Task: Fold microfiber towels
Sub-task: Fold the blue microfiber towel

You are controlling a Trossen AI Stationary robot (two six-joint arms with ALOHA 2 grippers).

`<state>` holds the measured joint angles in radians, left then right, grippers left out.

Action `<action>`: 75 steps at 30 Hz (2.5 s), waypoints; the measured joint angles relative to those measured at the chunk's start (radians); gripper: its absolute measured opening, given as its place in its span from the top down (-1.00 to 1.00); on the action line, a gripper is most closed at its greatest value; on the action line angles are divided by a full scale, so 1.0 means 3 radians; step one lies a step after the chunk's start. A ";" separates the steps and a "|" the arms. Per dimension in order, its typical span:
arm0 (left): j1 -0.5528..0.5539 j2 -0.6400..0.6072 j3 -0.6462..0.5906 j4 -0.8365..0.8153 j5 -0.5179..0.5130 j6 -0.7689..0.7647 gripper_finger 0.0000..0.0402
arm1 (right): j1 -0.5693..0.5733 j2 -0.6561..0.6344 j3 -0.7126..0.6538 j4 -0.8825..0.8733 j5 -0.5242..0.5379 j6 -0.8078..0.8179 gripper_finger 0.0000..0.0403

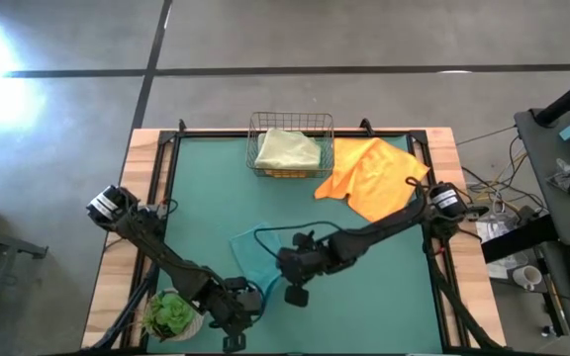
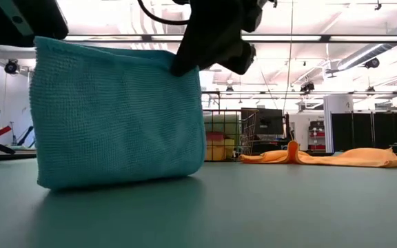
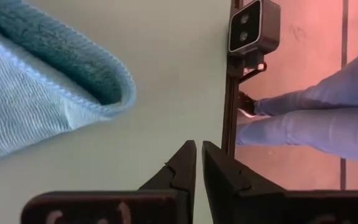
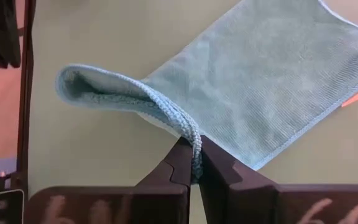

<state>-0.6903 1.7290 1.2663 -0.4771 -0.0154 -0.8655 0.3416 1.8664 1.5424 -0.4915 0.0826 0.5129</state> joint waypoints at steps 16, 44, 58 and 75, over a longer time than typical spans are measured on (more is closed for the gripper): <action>0.0006 -0.0008 -0.0048 -0.0161 0.0117 -0.0109 0.44 | -0.0454 0.0003 0.0005 0.0107 0.0063 -0.0180 0.96; -0.0041 -0.0704 -0.0061 -0.1497 -0.0683 -0.0325 0.66 | -0.1044 0.0820 0.0504 0.0410 -0.0039 -0.0378 0.96; -0.0037 -0.0699 -0.0146 -0.1493 -0.0734 -0.0328 0.56 | -0.1105 0.0847 0.1146 -0.0648 -0.0094 -0.0796 0.40; 0.0029 -0.0698 -0.0538 -0.1326 -0.1018 -0.0325 0.17 | -0.0927 0.0431 0.1241 -0.1820 -0.0108 -0.1406 0.36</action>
<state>-0.6814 1.5196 1.1050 -0.8749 -0.3208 -0.9630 0.0635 1.9955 1.9146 -1.0376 0.0502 0.0912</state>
